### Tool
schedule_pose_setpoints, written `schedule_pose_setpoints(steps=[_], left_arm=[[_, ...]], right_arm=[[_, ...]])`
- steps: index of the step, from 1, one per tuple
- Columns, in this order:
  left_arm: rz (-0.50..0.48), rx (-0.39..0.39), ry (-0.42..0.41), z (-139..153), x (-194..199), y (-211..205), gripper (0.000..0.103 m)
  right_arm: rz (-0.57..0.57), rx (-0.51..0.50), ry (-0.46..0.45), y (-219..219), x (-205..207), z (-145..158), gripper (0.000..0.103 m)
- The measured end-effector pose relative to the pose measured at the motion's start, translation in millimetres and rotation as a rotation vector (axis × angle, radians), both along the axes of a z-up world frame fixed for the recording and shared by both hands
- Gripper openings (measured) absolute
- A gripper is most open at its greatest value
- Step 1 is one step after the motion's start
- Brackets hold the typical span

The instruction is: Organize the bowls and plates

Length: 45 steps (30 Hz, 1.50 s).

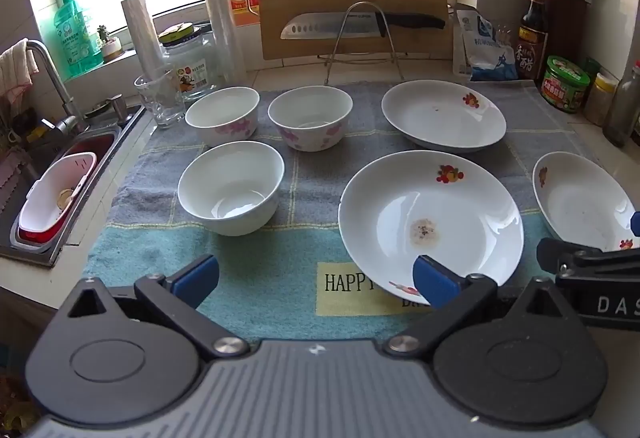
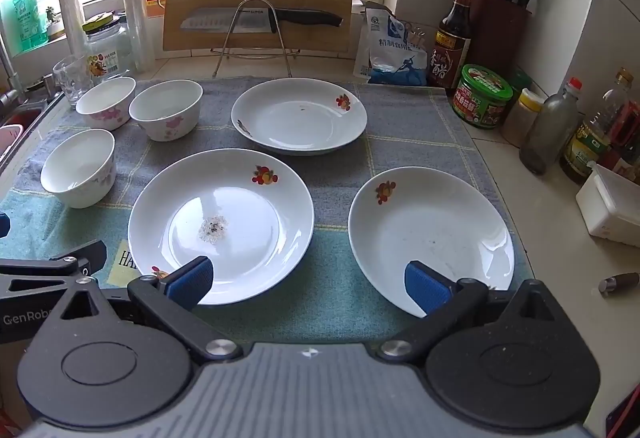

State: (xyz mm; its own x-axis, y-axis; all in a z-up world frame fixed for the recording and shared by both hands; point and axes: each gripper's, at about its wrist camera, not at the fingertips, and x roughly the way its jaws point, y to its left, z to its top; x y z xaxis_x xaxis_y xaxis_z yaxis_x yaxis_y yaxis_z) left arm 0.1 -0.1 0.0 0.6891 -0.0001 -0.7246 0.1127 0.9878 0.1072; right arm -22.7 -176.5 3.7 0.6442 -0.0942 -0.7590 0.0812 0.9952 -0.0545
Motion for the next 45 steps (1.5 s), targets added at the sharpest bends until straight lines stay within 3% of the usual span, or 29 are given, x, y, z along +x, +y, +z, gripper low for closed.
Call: schedule_pose_setpoints(steps=[45], left_arm=[[0.002, -0.005, -0.014, 9.7, 3.2, 1.0, 0.102]], right_arm=[[0.002, -0.002, -0.020, 0.2, -0.5, 7.3, 0.103]])
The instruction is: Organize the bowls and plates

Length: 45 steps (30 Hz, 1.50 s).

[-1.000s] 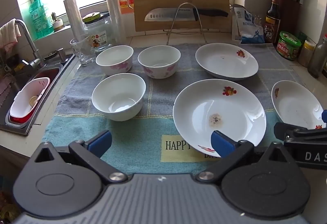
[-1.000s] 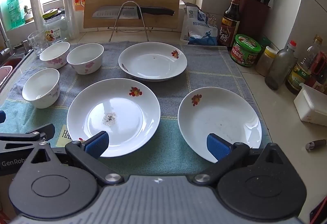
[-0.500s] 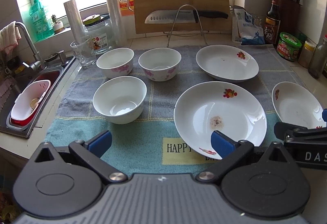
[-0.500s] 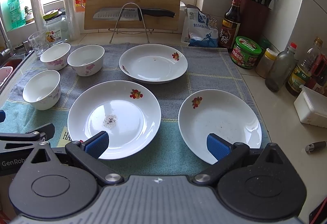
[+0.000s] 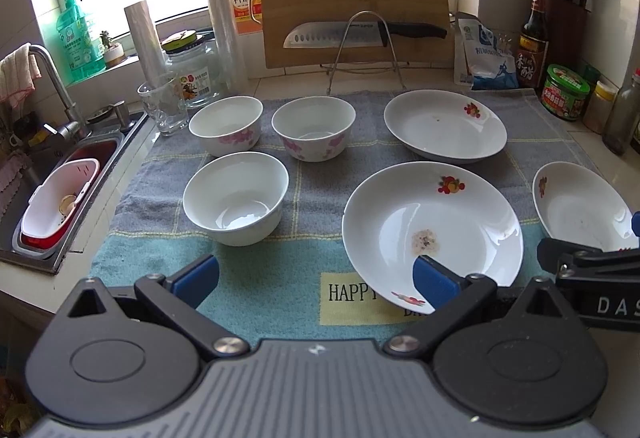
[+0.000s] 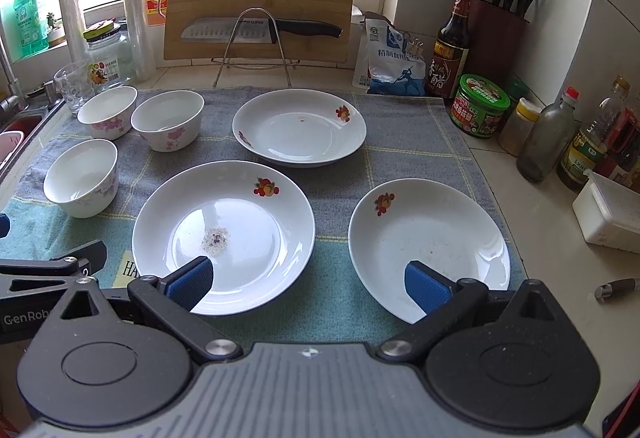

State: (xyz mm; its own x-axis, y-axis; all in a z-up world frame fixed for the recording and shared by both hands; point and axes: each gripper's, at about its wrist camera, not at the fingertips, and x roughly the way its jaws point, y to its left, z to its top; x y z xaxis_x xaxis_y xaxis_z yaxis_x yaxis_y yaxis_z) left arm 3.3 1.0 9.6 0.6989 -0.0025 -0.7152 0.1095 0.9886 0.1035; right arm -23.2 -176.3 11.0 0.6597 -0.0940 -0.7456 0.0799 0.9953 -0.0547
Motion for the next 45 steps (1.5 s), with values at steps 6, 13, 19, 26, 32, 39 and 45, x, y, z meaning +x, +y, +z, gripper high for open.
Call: schedule_pose_setpoints(steps=[6, 13, 19, 26, 32, 39, 45], left_arm=[[-0.002, -0.003, -0.003, 0.1, 1.2, 1.0, 0.102], [-0.008, -0.001, -0.004, -1.1, 1.0, 2.1, 0.102], [-0.011, -0.001, -0.005, -0.9, 1.6, 1.6, 0.102], [-0.013, 0.000, -0.005, -1.2, 1.7, 1.4, 0.102], [-0.016, -0.003, -0.004, -2.4, 3.1, 1.9, 0.102], [-0.023, -0.011, -0.005, -3.5, 4.5, 5.1, 0.102], [-0.035, -0.019, -0.005, -3.7, 6.4, 8.1, 0.102]], right_arm=[[-0.001, -0.003, -0.005, 0.9, 0.0, -0.1, 0.103], [-0.006, -0.007, -0.007, 2.1, -0.9, -0.1, 0.103], [-0.007, -0.008, -0.006, 1.8, -0.7, 0.5, 0.103], [-0.008, -0.010, -0.005, 2.3, -0.1, 0.7, 0.103], [-0.013, -0.014, -0.006, 2.6, 0.1, 0.7, 0.103], [-0.023, -0.020, -0.008, 5.7, 0.5, 0.0, 0.103], [-0.033, -0.029, -0.013, 9.1, 0.1, 0.9, 0.103]])
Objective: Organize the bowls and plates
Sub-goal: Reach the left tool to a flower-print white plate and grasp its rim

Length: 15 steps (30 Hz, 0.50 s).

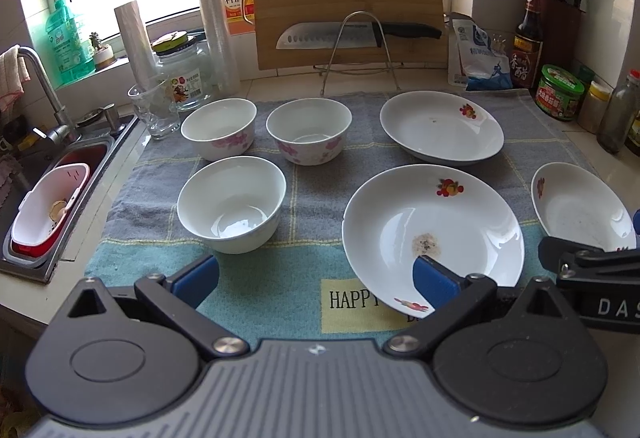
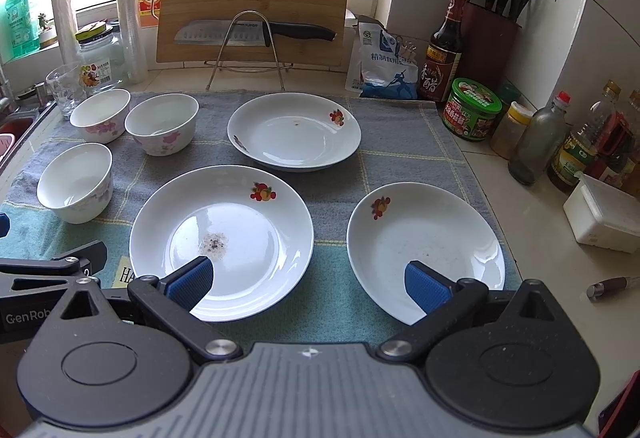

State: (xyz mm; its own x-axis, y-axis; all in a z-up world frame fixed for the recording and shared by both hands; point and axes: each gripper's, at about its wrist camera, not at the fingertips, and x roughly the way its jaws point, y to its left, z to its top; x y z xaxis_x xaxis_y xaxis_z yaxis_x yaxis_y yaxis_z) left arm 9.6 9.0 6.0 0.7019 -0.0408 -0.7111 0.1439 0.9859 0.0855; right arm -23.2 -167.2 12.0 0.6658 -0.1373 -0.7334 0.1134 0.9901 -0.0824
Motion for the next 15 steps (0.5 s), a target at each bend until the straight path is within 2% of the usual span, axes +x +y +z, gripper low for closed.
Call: schedule_pose_setpoints(steps=[6, 12, 15], left_arm=[[-0.041, -0.060, -0.004, -0.7, 4.9, 6.8, 0.102], [-0.127, -0.042, -0.015, 3.0, 15.3, 4.6, 0.102], [-0.183, -0.045, -0.008, 1.7, 23.2, 3.7, 0.102]], right_arm=[[-0.004, -0.001, -0.034, 1.1, -3.4, 3.6, 0.103], [0.016, -0.002, -0.106, -4.6, -11.8, 7.3, 0.103], [-0.011, -0.023, -0.128, -11.7, -18.4, 5.9, 0.103]])
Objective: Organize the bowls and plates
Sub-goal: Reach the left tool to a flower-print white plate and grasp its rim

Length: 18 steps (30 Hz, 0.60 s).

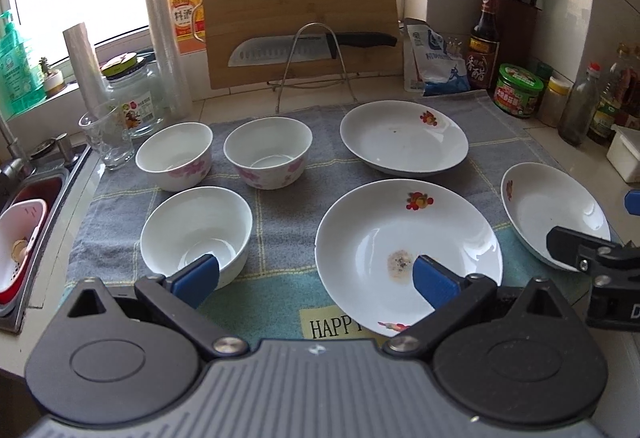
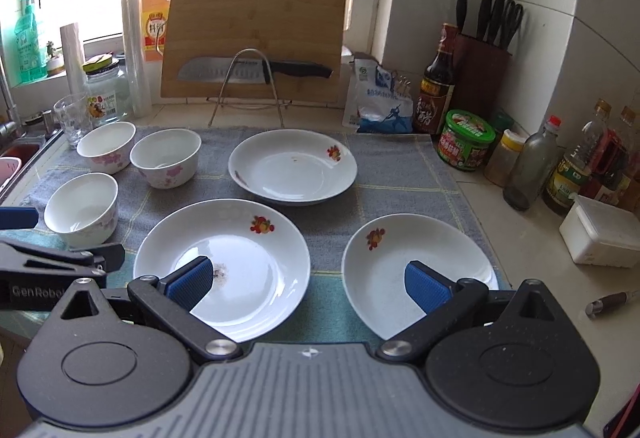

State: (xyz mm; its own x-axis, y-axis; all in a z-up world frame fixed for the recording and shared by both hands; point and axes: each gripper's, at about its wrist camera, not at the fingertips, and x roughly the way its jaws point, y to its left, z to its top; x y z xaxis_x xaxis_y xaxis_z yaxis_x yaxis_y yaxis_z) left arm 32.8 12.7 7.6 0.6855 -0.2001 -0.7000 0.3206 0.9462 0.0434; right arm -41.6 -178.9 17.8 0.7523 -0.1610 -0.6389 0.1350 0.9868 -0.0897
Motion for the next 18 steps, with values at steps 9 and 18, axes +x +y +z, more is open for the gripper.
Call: schedule_pose_setpoints(steps=[9, 18], left_arm=[[-0.222, -0.045, -0.009, -2.2, 15.0, -27.4, 0.102], [-0.324, -0.055, -0.043, -9.9, 44.7, -79.3, 0.102]], right_arm=[[-0.145, -0.033, 0.007, -52.5, -29.3, -32.1, 0.103], [-0.154, 0.013, 0.093, -102.0, -21.7, -84.5, 0.103]])
